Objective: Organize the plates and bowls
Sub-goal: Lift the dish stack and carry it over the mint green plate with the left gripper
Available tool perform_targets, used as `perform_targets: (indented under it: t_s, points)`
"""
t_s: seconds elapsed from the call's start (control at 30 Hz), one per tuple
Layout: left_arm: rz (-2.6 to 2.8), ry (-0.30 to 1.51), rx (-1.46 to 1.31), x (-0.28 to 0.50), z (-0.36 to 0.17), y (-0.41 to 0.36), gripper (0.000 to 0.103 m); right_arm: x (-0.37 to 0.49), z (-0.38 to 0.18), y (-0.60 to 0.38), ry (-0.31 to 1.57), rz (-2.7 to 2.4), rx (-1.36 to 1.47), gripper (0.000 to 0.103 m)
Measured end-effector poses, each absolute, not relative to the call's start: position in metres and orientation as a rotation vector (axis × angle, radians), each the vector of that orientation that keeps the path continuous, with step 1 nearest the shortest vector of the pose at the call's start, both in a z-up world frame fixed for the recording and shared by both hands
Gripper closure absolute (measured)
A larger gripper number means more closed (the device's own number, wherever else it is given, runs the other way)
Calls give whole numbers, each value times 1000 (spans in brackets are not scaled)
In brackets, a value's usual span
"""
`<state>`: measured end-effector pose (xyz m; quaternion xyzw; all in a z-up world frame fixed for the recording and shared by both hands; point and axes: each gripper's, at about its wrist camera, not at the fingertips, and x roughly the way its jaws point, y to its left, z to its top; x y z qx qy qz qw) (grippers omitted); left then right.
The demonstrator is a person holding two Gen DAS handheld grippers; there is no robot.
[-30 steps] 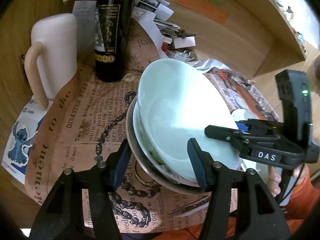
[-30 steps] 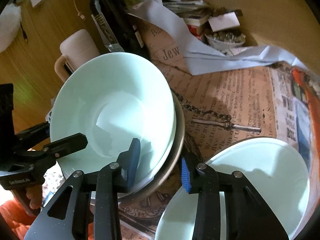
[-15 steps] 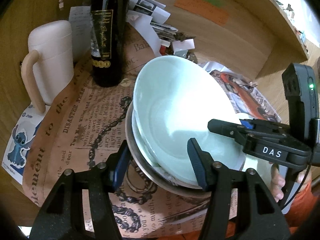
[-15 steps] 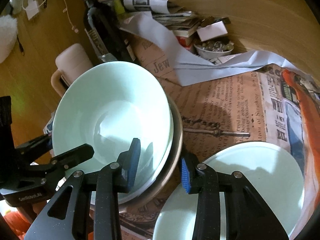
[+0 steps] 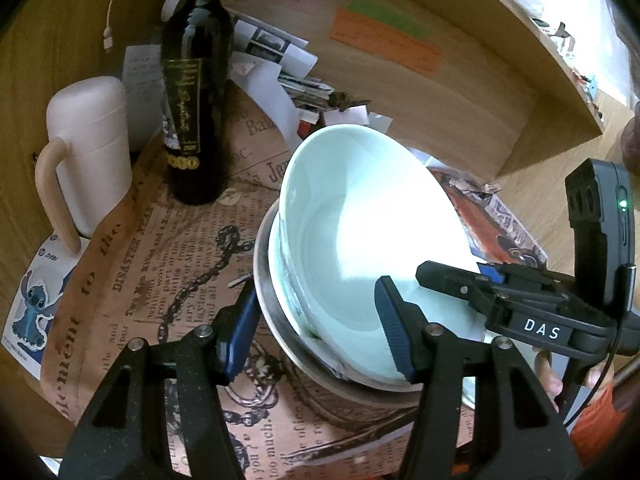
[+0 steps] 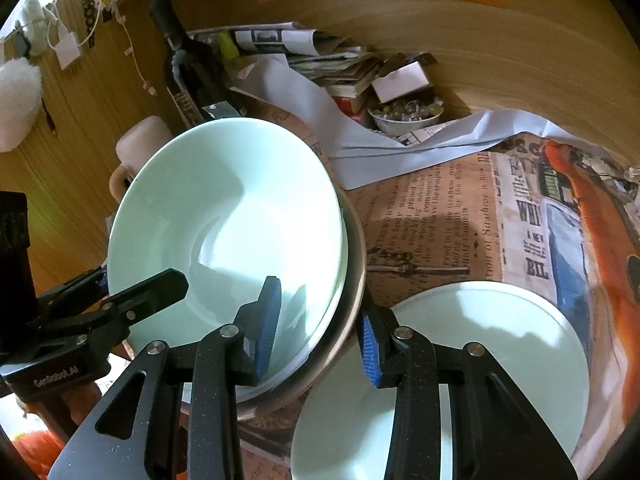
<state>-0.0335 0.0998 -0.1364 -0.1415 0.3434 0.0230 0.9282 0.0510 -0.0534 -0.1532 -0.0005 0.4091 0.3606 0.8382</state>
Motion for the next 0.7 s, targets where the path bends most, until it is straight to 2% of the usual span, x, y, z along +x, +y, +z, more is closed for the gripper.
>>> perform_targets:
  t_s: [0.7]
  points:
    - [-37, 653, -229, -36, -115, 48, 45, 31, -134, -109, 792, 691, 32, 70]
